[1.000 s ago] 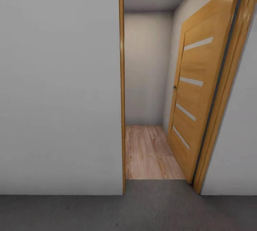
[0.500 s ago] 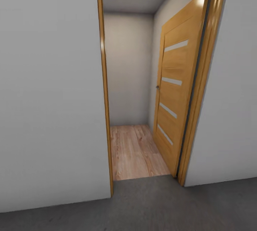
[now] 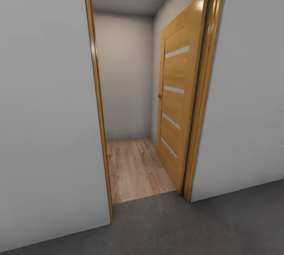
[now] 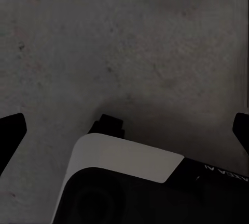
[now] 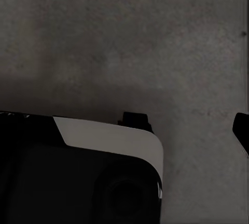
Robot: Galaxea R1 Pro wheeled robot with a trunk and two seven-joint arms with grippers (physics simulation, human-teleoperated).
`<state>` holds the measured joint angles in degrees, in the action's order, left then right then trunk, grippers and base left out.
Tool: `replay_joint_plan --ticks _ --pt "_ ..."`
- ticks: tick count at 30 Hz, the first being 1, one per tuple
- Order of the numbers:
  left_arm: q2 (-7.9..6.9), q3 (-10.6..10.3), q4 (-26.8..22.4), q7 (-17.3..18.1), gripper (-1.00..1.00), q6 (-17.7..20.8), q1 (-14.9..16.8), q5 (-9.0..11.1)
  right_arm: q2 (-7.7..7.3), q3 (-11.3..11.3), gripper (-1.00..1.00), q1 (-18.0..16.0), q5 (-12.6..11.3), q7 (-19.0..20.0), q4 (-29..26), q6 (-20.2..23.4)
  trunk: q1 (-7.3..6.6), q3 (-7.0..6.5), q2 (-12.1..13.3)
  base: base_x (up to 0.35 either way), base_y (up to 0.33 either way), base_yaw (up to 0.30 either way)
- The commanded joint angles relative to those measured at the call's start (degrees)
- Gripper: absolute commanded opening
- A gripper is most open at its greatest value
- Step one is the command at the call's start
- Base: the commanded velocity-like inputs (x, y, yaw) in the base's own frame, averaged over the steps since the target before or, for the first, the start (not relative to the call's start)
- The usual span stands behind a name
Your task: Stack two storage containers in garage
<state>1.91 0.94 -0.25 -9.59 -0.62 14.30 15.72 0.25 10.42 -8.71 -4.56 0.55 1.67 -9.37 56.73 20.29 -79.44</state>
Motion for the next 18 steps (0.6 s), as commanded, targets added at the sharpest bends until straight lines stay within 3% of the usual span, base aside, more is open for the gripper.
replay_joint_plan --ticks 1,18 --pt "0.02 0.1 0.0 -0.2 1.00 0.0 0.0 0.2 0.00 0.4 1.00 -0.1 -0.5 0.1 0.2 -0.3 0.02 0.06 0.0 0.260 -0.066 -0.036" --pt "0.02 0.0 0.0 -0.2 1.00 0.0 0.0 0.1 -0.03 0.6 1.00 -0.1 -0.2 0.2 0.2 -0.2 0.02 0.06 0.0 0.297 -0.115 -0.004"
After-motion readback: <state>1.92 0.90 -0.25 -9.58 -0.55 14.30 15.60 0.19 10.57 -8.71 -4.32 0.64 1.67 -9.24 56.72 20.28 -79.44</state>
